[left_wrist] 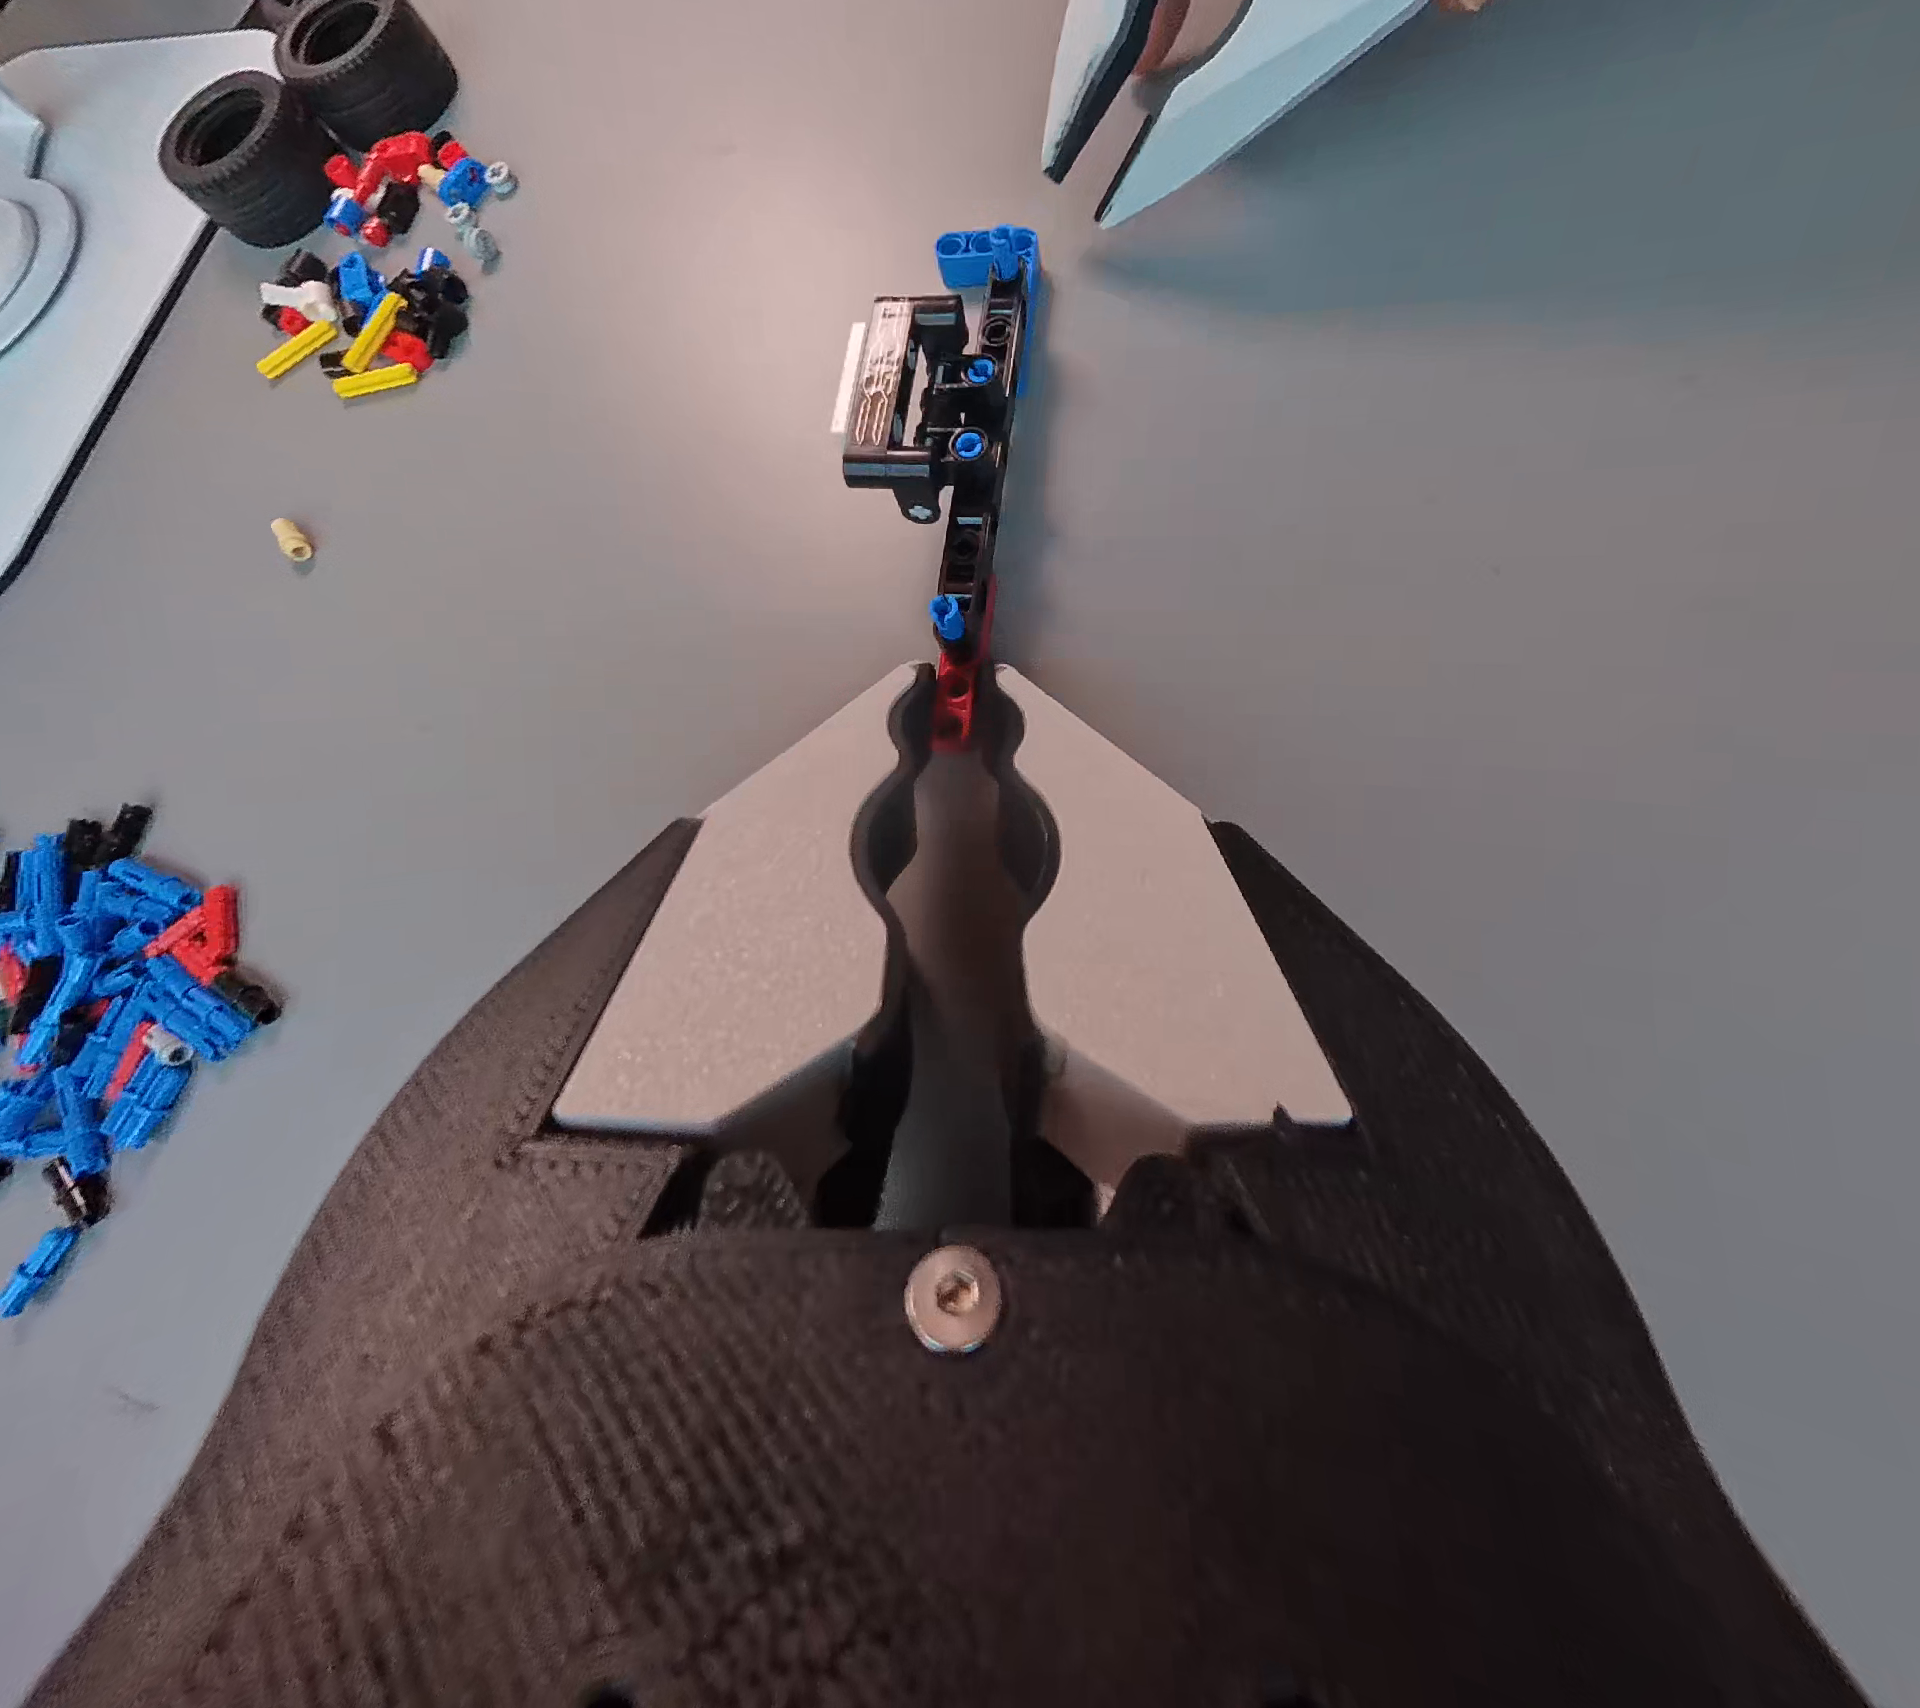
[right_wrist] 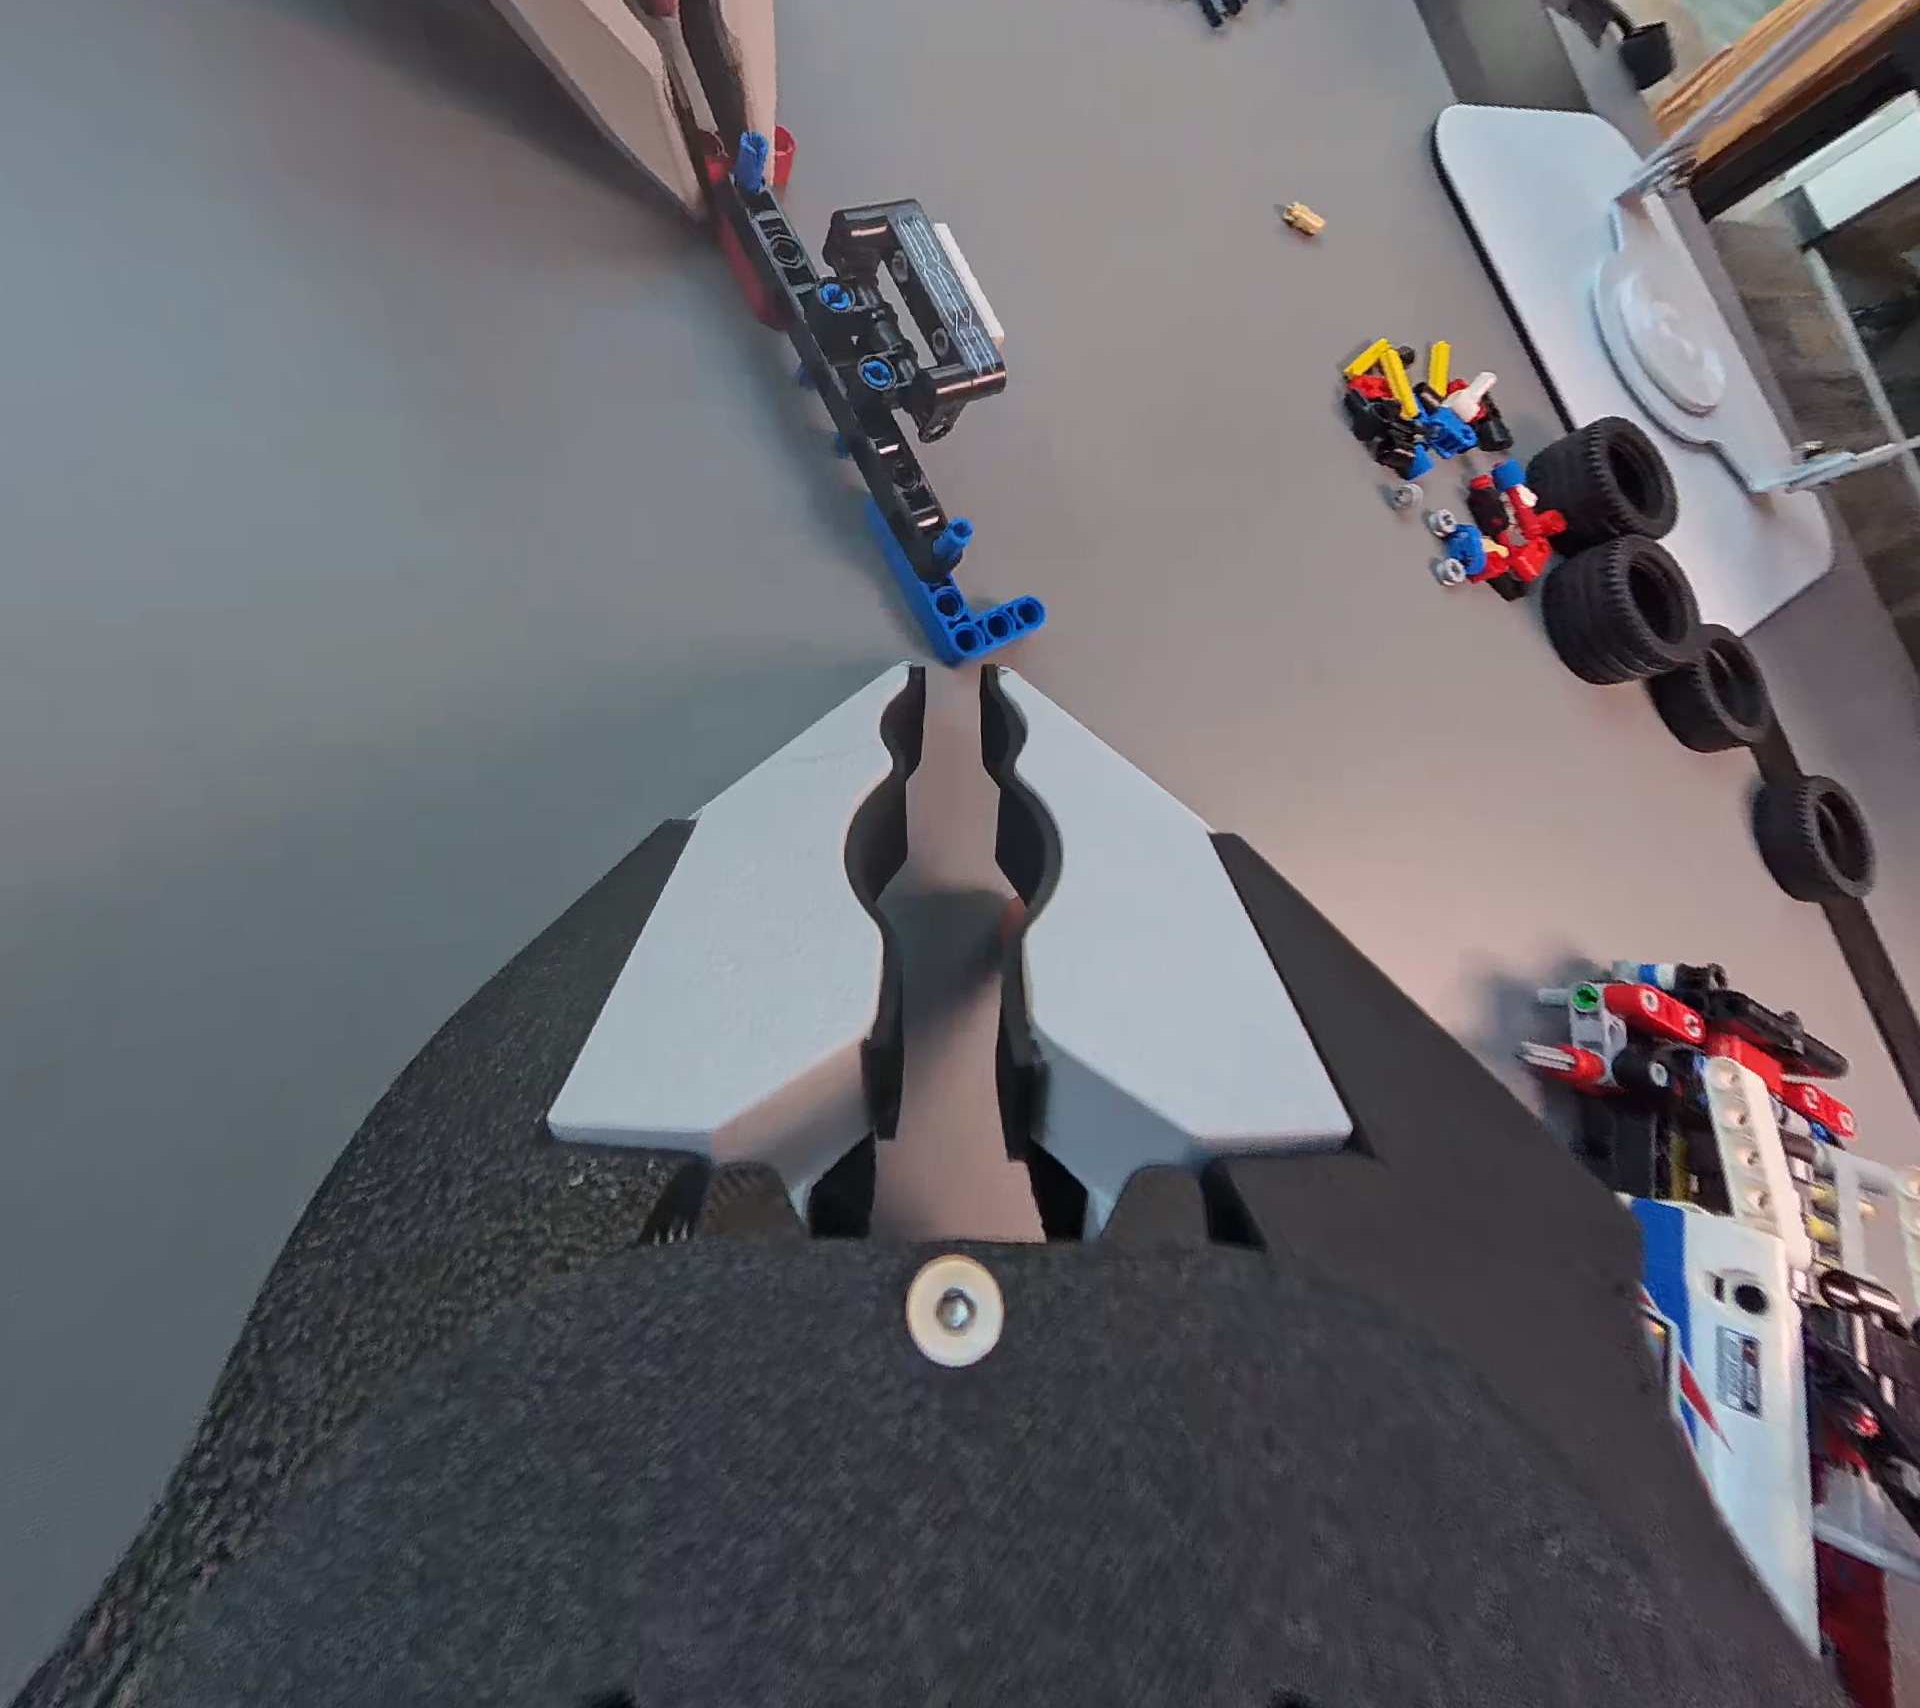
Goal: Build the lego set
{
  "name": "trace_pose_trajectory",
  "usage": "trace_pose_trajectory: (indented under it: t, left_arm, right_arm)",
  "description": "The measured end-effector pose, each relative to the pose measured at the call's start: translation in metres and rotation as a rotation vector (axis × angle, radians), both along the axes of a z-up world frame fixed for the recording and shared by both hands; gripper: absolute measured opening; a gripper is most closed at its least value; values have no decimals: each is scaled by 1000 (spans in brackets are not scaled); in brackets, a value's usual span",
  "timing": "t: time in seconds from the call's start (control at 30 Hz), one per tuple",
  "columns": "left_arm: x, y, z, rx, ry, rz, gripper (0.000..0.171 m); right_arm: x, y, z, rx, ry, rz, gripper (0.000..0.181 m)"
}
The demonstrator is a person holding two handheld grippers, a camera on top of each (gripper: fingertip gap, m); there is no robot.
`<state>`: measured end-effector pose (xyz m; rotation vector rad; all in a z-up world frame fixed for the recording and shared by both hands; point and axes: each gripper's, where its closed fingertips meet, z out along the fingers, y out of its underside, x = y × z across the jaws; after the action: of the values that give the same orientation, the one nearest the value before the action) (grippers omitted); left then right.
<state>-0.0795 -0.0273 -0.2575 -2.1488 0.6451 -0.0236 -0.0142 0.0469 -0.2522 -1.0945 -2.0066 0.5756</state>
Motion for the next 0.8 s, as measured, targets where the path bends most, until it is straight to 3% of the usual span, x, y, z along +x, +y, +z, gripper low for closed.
trace_pose_trajectory:
  t: [0.47, 0.57, 0.8]
  left_arm:
    - [-68, 18, 14, 139, 146, 311, 10]
    - [-84, 19, 26, 191, 74, 395, 17]
    - [-69, 19, 39, 238, -117, 352, 41]
  right_arm:
    - [-10, 27, 61, -402, 361, -169, 9]
    - [-9, 32, 65, -410, 389, -188, 7]
    - [-5, 48, 72, -401, 418, -241, 14]
